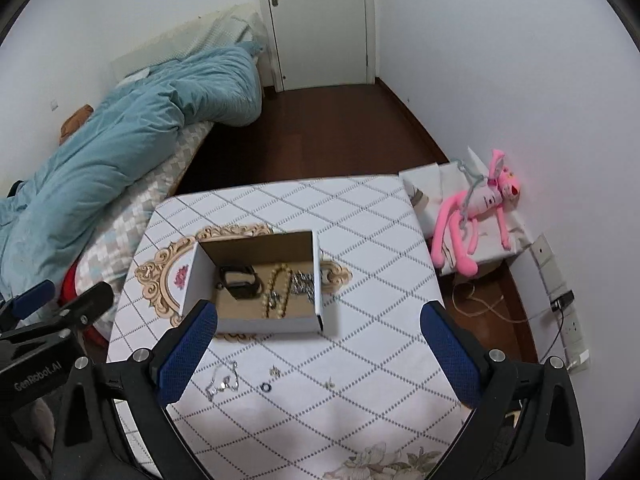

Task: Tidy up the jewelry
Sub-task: 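Lift both open tools out of the white box, then grasp the silver necklace with the left tool while the right tool grasps a gold stud earring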

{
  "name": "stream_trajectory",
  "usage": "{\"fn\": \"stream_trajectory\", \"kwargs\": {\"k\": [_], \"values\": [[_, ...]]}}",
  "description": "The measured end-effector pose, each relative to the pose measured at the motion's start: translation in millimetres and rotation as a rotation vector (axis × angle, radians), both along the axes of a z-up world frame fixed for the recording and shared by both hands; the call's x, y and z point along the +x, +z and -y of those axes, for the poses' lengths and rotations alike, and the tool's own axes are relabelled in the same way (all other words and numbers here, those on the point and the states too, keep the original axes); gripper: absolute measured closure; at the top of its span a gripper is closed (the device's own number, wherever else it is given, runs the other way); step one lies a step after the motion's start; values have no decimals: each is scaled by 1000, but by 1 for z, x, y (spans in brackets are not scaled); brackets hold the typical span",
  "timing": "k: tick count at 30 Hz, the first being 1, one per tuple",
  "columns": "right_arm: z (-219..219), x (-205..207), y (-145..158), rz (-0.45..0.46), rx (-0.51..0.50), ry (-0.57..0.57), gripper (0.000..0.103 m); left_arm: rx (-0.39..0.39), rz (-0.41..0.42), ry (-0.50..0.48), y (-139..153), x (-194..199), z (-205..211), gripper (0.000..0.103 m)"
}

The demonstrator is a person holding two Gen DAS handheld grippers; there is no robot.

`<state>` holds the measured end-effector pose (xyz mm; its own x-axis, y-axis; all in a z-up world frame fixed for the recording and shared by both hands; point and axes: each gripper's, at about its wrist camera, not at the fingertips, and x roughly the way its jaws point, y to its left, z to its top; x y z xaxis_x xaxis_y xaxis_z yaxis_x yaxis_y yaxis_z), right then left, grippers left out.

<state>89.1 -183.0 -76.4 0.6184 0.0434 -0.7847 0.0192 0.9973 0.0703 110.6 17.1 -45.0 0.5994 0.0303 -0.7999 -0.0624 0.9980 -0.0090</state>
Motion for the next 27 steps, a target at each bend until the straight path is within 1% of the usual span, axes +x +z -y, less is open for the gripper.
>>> {"fn": "stream_trajectory", "kwargs": {"k": [3, 4, 5, 7, 9, 10, 11, 13, 15, 17, 19, 21, 23, 24, 25, 27], "values": [[8, 2, -28, -69, 8, -20, 0, 18, -39, 10, -22, -1, 0, 0], [12, 3, -41, -98, 25, -26, 0, 20, -56, 13, -31, -2, -1, 0], [16, 4, -54, -125, 36, -31, 0, 25, -85, 19, -43, -1, -2, 0], [21, 5, -82, -180, 56, -38, 4, 26, -139, 29, -68, -2, -6, 0], [25, 6, -113, -237, 84, -45, 18, 32, -214, 40, -97, -2, -10, 0], [26, 7, -123, -254, 96, -47, 20, 28, -239, 41, -108, -3, -13, 0], [27, 6, -136, -274, 113, -49, 24, 23, -282, 47, -124, -3, -16, 1], [29, 5, -155, -296, 135, -54, 30, 11, -330, 54, -143, -6, -20, 1], [29, 3, -171, -310, 145, -59, 37, -1, -377, 65, -162, -8, -25, 4], [32, 3, -181, -310, 154, -54, 41, -7, -403, 74, -174, -11, -27, 5], [30, 3, -188, -307, 152, -46, 44, -2, -414, 77, -180, -12, -28, 5], [26, 4, -194, -300, 137, -35, 54, 5, -423, 80, -185, -14, -29, 5], [21, 6, -196, -293, 125, -22, 58, 8, -426, 77, -188, -15, -29, 5], [17, 7, -196, -274, 106, -11, 61, 11, -426, 75, -188, -16, -29, 5], [15, 8, -195, -270, 99, -1, 65, 14, -423, 71, -188, -17, -28, 5], [8, 9, -196, -257, 60, 10, 80, 15, -419, 62, -187, -18, -26, 5]]}}
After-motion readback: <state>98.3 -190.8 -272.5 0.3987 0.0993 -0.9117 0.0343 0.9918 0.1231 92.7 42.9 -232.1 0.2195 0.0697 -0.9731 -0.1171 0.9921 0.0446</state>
